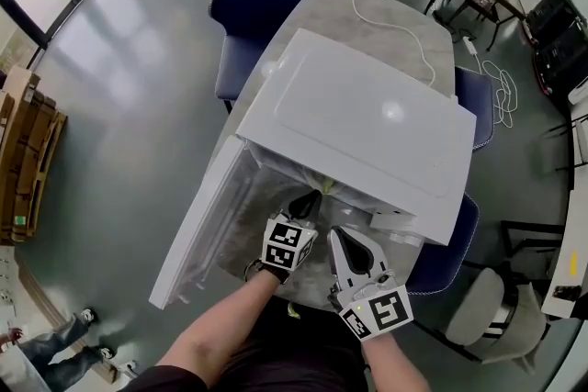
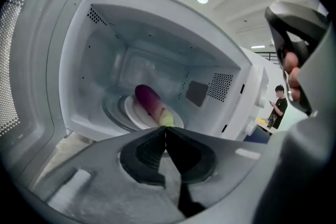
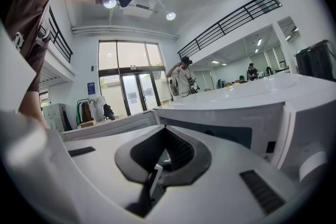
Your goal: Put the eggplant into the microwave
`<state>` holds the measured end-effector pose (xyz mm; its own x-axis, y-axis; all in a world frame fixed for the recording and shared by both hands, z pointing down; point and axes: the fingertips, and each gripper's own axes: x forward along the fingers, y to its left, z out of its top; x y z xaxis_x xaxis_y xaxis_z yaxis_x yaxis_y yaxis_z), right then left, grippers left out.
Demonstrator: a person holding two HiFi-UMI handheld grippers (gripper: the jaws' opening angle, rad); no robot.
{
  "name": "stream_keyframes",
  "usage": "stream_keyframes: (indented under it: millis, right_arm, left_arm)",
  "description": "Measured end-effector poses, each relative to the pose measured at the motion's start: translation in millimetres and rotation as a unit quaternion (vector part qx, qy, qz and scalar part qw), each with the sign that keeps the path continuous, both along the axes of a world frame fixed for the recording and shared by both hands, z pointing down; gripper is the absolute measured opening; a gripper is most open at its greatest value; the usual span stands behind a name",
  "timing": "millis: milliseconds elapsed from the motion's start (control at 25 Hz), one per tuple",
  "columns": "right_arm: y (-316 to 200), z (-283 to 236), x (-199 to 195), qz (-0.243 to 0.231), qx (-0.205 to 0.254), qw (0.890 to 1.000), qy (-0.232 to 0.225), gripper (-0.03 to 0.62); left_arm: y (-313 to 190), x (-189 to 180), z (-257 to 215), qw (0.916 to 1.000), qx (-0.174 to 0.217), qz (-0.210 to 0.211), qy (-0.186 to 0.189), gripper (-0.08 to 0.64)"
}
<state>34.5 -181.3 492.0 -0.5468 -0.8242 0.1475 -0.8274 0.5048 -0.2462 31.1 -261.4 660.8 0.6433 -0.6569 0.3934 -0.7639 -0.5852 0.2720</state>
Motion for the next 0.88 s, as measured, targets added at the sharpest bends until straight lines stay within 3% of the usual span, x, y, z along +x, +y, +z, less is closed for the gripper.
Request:
stream_keyframes:
  millis: [880]
  right_arm:
    - [-16.7,2.0,6.4,0.008,0.002,1.0,0.0,0.002]
  left_arm:
    - [-43.7,8.3,-1.1,0.9998,0.016,-0.003,-0.008,0.008]
